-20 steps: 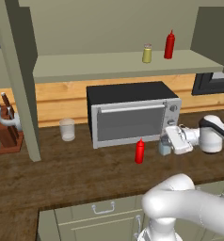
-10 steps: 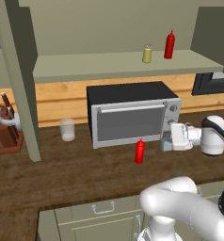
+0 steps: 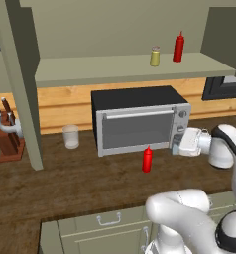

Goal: Put the shaker and condiment bottle from the counter next to their counterparts in the cabinet.

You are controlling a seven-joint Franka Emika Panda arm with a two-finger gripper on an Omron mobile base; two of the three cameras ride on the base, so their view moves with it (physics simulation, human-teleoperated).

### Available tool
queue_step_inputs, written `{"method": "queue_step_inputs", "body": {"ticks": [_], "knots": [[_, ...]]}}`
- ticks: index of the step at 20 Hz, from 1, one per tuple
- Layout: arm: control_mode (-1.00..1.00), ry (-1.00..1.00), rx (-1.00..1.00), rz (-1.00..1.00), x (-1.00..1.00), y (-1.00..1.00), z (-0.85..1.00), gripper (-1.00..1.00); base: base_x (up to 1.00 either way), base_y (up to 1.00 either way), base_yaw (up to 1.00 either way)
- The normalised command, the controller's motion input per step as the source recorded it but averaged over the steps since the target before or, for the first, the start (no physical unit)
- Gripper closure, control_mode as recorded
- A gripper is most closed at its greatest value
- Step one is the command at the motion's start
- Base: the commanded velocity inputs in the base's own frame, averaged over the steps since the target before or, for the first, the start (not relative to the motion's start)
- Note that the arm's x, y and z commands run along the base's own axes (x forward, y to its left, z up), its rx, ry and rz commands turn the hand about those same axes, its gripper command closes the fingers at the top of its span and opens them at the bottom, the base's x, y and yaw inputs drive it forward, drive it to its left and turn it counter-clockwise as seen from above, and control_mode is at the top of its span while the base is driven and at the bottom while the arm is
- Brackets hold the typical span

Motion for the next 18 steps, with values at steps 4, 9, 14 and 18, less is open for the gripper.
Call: {"method": "queue_step_inputs", "body": {"ticks": [4, 9, 14, 18], "knots": [[-1.0, -0.06, 0.0, -0.23, -0.01, 0.0, 0.2, 1.0, 0.0, 0.0, 0.0], [-1.0, -0.09, 0.0, -0.21, 0.0, 0.0, 0.3, 1.0, 0.0, 0.0, 0.0], [-1.0, -0.11, 0.0, -0.18, 0.0, 0.0, 0.35, 1.0, 0.0, 0.0, 0.0], [-1.0, -0.03, 0.0, -0.17, 0.0, 0.01, 0.31, 1.0, 0.0, 0.0, 0.0]]}}
